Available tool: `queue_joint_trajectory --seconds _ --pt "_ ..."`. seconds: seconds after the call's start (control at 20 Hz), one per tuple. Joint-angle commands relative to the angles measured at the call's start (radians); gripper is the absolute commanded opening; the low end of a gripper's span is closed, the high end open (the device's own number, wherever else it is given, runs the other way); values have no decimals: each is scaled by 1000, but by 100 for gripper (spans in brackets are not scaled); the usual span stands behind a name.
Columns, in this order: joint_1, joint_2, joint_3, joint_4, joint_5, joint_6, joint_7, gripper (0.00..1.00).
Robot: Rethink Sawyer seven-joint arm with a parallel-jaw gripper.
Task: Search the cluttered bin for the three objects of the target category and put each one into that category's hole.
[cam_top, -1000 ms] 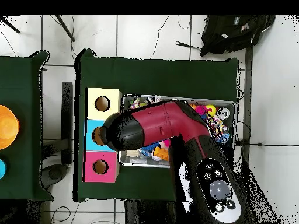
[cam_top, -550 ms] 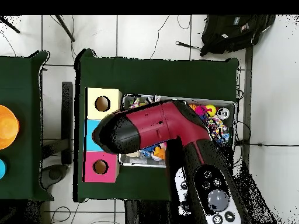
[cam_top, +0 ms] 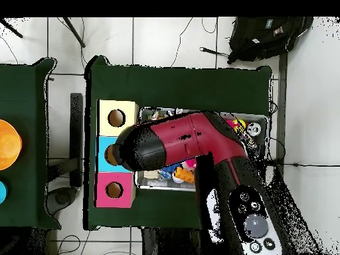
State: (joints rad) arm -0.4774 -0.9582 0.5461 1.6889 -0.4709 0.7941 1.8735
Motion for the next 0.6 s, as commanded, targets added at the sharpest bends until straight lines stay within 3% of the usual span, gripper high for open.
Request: queue_joint_trajectory --seconds 0.05,0.25,0.6 --pt "1 149 51 -110 -57 137 -238 100" --pt "3 227 33 -179 -56 142 -214 100" --pt "25 373 26 -371 -59 186 -225 100"
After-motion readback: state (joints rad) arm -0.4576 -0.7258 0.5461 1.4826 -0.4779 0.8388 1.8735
